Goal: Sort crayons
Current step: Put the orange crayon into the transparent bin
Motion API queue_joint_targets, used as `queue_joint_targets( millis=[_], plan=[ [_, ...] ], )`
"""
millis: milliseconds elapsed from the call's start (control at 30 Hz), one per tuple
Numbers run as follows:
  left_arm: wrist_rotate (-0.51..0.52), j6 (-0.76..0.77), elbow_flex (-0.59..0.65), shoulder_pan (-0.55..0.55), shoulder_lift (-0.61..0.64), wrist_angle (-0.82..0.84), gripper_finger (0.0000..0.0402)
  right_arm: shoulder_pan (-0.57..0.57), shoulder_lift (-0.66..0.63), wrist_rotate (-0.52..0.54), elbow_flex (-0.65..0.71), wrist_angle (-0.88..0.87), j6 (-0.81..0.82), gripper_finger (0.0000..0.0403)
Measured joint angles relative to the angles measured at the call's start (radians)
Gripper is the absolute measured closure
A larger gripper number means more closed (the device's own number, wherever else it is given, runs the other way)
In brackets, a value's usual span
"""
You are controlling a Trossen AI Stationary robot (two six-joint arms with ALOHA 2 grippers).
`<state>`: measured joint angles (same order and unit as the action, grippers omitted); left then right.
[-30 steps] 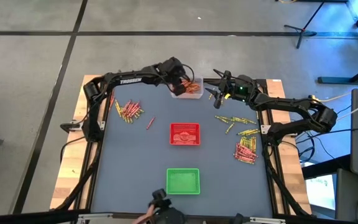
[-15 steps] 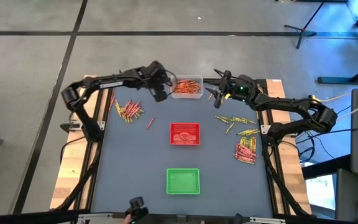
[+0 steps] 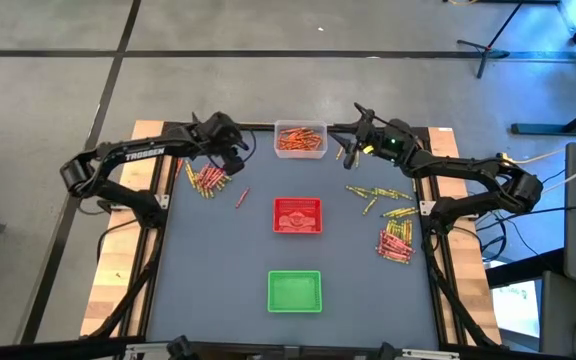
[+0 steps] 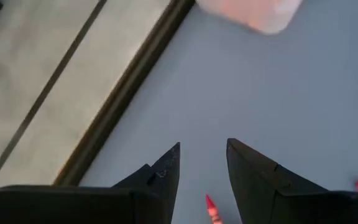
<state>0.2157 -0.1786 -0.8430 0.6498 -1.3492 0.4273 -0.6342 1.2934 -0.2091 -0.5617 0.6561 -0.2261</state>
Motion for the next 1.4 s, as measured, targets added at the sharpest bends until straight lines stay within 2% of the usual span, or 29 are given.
queue_joint_targets(
  millis=[233,333,500,567,833,900,1067,1400],
  plan=[
    [-0.002,0.019,0.078,-0.002,0.012,0.006,0.0285,0.0,0.0,-0.005,0.0,-0.225,0.01,0.0265],
    [-0.003,0.03,0.096,0.001,0.011,0.009,0.0285,0.0,0.0,-0.011,0.0,-0.262,-0.009,0.0265],
    [-0.002,0.145,0.096,0.026,0.009,0.006,0.0285,0.0,0.0,-0.012,0.0,-0.13,-0.014,0.0265],
    [-0.03,0.193,0.096,0.044,0.002,0.024,0.0285,0.0,0.0,-0.012,0.0,-0.058,-0.014,0.0265],
    [-0.042,0.268,0.079,0.159,-0.043,0.131,0.0285,0.0,0.0,-0.01,0.0,0.095,-0.014,0.0265],
    [-0.015,0.292,0.042,0.191,-0.068,0.184,0.0285,0.0,0.0,-0.01,0.0,0.095,-0.014,0.0265],
    [0.136,0.332,-0.07,0.237,-0.155,0.369,0.0285,0.0,0.0,-0.01,0.0,0.095,-0.014,0.0265],
    [0.257,0.379,-0.197,0.295,-0.384,0.625,0.0285,0.0,0.0,-0.011,0.0,0.096,-0.014,0.0265]
  ],
)
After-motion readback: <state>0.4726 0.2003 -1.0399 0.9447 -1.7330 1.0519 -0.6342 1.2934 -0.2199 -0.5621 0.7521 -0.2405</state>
